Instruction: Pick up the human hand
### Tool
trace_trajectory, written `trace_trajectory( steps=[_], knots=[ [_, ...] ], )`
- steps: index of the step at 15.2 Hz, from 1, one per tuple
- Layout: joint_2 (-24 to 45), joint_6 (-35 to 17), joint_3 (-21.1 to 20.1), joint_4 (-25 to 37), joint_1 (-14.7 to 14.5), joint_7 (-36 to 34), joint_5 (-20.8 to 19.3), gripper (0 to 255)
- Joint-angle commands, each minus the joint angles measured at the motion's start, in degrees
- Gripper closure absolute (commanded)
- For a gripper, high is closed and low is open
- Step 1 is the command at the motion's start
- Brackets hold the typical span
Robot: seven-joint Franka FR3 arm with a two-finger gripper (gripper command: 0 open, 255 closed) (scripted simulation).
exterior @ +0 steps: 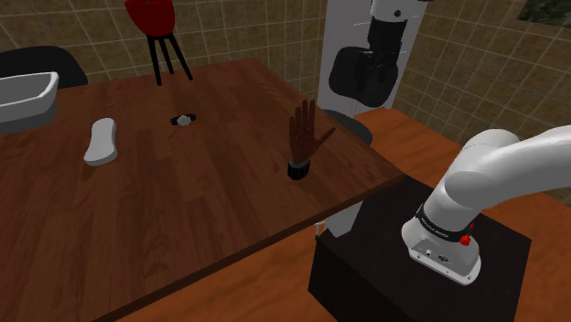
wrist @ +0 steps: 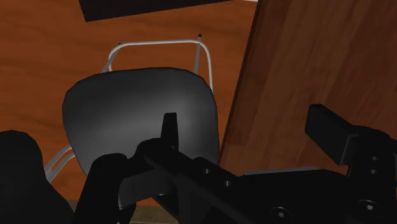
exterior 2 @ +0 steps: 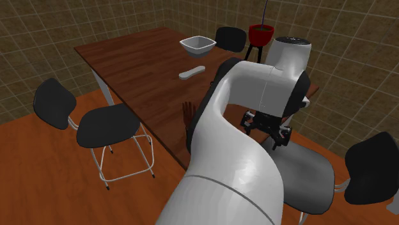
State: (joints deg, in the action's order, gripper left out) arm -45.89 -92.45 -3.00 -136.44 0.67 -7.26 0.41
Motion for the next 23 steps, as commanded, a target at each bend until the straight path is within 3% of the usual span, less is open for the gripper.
trace_trajectory(
  steps=[1, 20, 23],
  knots=[
    [0.00, 0.00, 0.00, 0.00, 0.00, 0.00, 0.00, 0],
    [3.01, -11.58, -11.76, 3.49, -23.43, 23.89, 5.99, 0],
    [2.49, -13.36, -12.33, 1.66, -24.55, 24.88, 6.40, 0]
  ],
)
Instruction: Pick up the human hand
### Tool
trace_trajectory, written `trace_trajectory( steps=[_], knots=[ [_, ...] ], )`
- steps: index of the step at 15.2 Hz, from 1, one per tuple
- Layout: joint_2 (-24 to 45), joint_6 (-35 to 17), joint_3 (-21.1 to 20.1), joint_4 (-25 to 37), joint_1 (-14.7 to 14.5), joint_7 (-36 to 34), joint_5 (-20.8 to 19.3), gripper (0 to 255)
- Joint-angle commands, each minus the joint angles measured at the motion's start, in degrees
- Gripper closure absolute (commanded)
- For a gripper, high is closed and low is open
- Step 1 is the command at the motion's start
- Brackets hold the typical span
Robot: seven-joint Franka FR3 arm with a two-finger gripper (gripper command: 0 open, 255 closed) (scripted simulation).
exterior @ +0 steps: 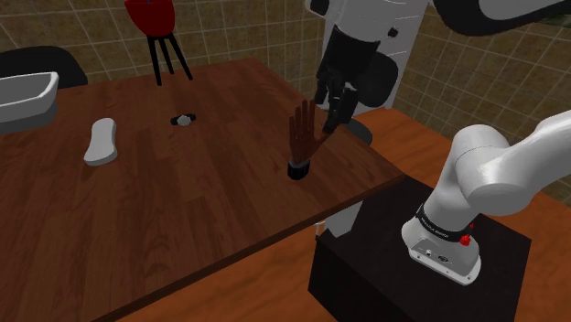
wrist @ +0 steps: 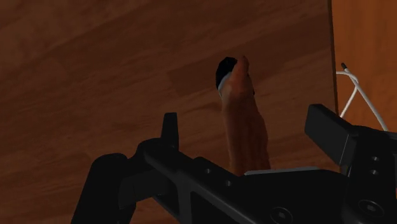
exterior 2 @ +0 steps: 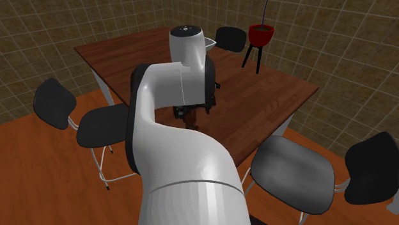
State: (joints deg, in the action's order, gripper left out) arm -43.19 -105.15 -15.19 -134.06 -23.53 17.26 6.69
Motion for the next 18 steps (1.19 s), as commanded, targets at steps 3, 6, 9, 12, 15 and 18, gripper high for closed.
trace_trajectory(
  steps=[3, 6, 9, 12, 15, 18],
  knots=[
    [-0.62, -2.80, -0.41, -3.28, -0.53, 0.33, 0.39, 0],
    [-0.89, -4.67, -0.66, -5.42, -0.69, 0.29, 0.63, 0],
    [-0.74, -4.77, -0.67, -5.38, -0.65, 0.30, 0.60, 255],
    [-0.67, -4.78, -0.70, -5.31, -0.65, 0.27, 0.60, 255],
    [-0.68, -4.77, -0.73, -5.30, -0.66, 0.24, 0.61, 255],
    [-0.80, -3.94, -0.56, -4.60, -0.63, 0.30, 0.53, 255]
  ],
)
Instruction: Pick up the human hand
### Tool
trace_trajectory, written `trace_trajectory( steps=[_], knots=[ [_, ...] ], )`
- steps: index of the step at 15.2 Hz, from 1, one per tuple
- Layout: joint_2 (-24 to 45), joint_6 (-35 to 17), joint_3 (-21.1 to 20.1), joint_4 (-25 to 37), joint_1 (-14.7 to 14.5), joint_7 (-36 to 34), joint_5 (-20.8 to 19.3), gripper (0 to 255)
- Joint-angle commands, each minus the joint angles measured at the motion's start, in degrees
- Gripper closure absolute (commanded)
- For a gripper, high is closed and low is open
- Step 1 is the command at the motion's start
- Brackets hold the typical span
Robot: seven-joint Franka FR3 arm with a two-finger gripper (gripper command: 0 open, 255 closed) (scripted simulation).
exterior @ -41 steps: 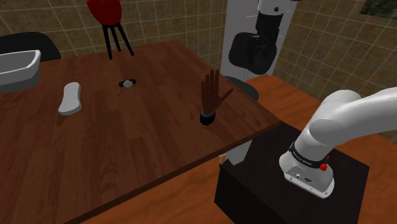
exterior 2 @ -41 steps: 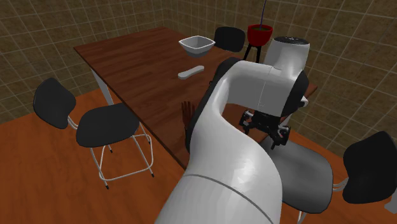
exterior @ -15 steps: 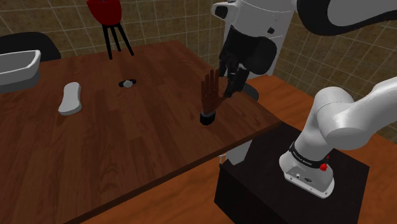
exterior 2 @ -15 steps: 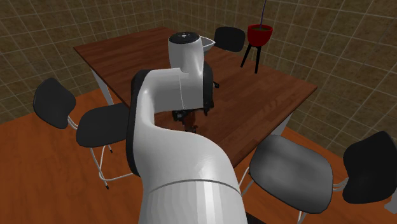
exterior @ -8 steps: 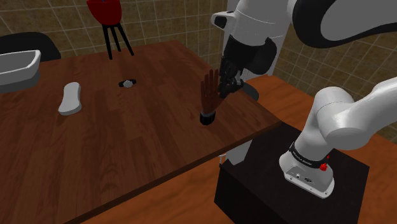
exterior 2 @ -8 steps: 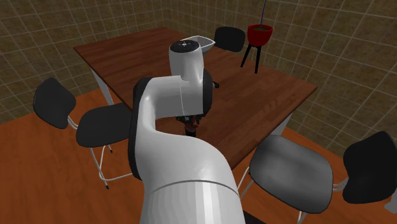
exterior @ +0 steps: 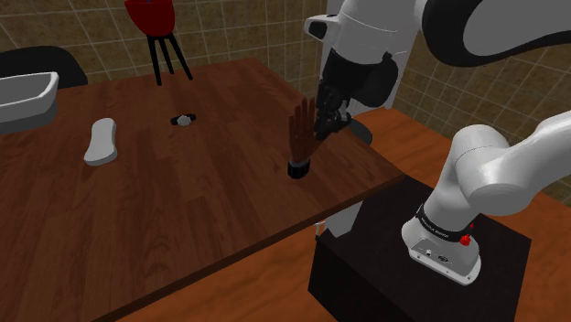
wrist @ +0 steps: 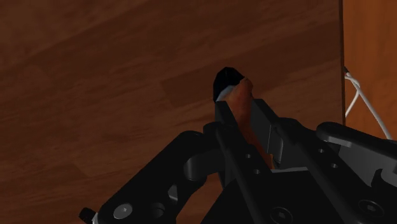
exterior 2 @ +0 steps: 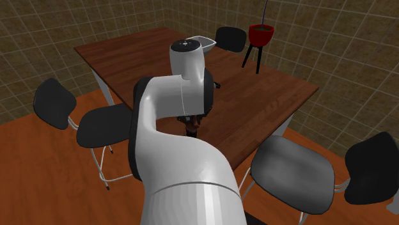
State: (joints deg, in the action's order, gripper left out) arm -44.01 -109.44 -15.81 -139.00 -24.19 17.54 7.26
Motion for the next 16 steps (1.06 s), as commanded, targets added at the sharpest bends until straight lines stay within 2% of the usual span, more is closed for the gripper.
trace_trajectory(
  steps=[1, 14, 16],
  knots=[
    [0.12, 1.07, 0.16, 1.17, 0.08, 0.04, -0.13, 255],
    [2.57, 10.25, 1.15, 12.80, 0.92, 0.12, -1.26, 255],
    [2.61, 10.36, 1.16, 12.94, 0.93, 0.12, -1.27, 255]
  ],
)
